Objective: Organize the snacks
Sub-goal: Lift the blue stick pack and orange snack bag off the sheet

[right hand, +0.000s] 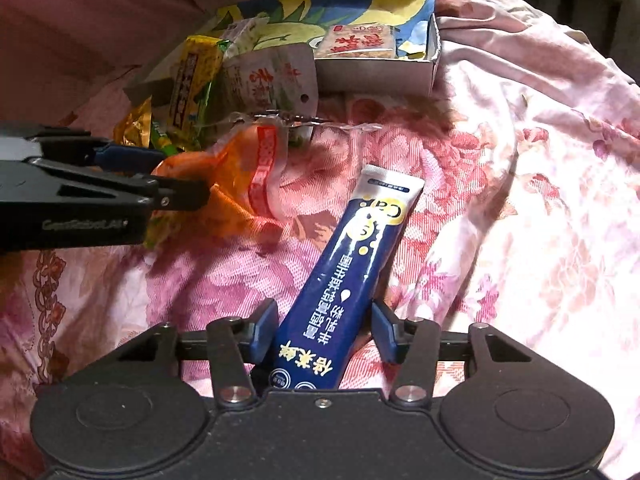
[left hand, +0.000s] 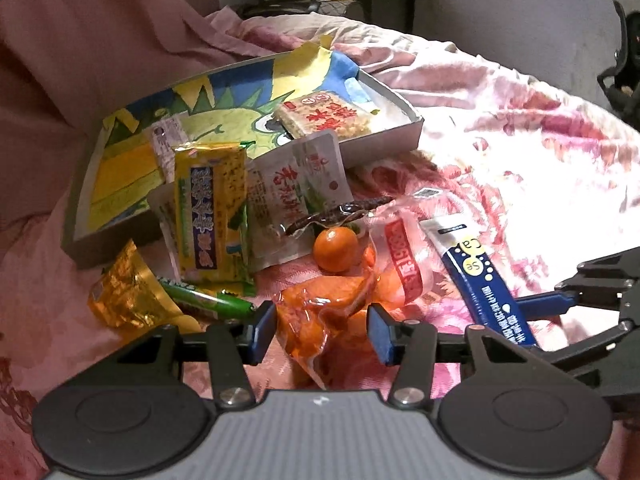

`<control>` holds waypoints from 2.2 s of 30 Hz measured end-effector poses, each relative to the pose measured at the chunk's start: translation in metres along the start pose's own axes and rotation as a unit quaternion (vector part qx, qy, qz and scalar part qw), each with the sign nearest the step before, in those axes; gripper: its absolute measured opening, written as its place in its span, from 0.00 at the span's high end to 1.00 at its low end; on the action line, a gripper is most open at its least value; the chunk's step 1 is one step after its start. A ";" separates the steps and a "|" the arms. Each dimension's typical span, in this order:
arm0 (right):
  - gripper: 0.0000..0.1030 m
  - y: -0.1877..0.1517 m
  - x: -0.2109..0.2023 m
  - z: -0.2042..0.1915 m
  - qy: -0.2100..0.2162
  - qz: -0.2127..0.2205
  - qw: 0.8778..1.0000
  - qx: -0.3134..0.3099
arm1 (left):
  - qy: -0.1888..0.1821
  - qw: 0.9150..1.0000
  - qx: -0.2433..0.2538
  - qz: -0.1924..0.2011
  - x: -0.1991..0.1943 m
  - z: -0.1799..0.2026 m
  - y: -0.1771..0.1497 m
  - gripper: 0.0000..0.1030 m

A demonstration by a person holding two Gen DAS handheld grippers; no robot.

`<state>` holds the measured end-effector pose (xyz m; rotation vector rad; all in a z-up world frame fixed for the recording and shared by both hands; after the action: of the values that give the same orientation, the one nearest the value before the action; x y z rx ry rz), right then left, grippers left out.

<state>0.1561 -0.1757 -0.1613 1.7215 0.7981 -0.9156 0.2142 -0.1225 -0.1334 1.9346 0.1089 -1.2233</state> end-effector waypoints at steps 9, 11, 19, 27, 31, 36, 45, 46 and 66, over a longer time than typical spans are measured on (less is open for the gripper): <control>0.25 -0.002 0.008 -0.007 0.013 0.023 0.999 0.020 | 0.005 1.000 -0.007 0.014 0.009 0.001 0.007 0.43; 0.24 0.000 0.008 -0.005 0.020 0.037 0.998 0.048 | 0.011 1.000 0.001 0.017 0.010 0.002 0.008 0.43; 0.51 -0.001 0.003 0.003 -0.006 0.055 0.996 0.070 | 0.045 0.998 0.050 0.019 0.010 0.009 0.005 0.51; 0.58 -0.004 -0.001 0.006 -0.018 0.061 0.996 0.068 | 0.042 0.999 0.011 -0.006 0.003 0.003 0.000 0.58; 0.58 -0.005 -0.002 0.005 -0.015 0.067 0.995 0.065 | 0.046 0.999 0.009 0.000 0.004 0.003 0.001 0.58; 0.57 -0.003 0.001 0.002 -0.015 0.074 0.996 0.054 | 0.038 0.999 -0.013 0.003 0.010 -0.001 0.004 0.54; 0.61 0.001 0.004 0.001 -0.023 0.079 0.996 0.044 | 0.051 0.998 -0.040 -0.006 0.013 -0.007 0.005 0.59; 0.62 0.001 0.004 0.001 -0.025 0.079 0.996 0.042 | 0.046 0.998 -0.052 -0.009 0.012 -0.009 0.005 0.59; 0.71 -0.021 -0.030 -0.013 -0.021 0.113 0.993 0.026 | 0.004 0.983 -0.184 -0.030 -0.033 0.001 -0.012 0.61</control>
<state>0.1260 -0.1601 -0.1422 1.7894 0.5414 -0.8205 0.1905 -0.1048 -0.1149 1.6232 0.3727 -1.1431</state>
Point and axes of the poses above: each gripper's, at about its wrist camera, not at the fingertips, and x roughly the way its jaws point, z to its right, y to its top, the point moved 8 cm from there along x, roughly the way its jaws point, and after that the axes turned 10 degrees about y, right-handed, at the moved point
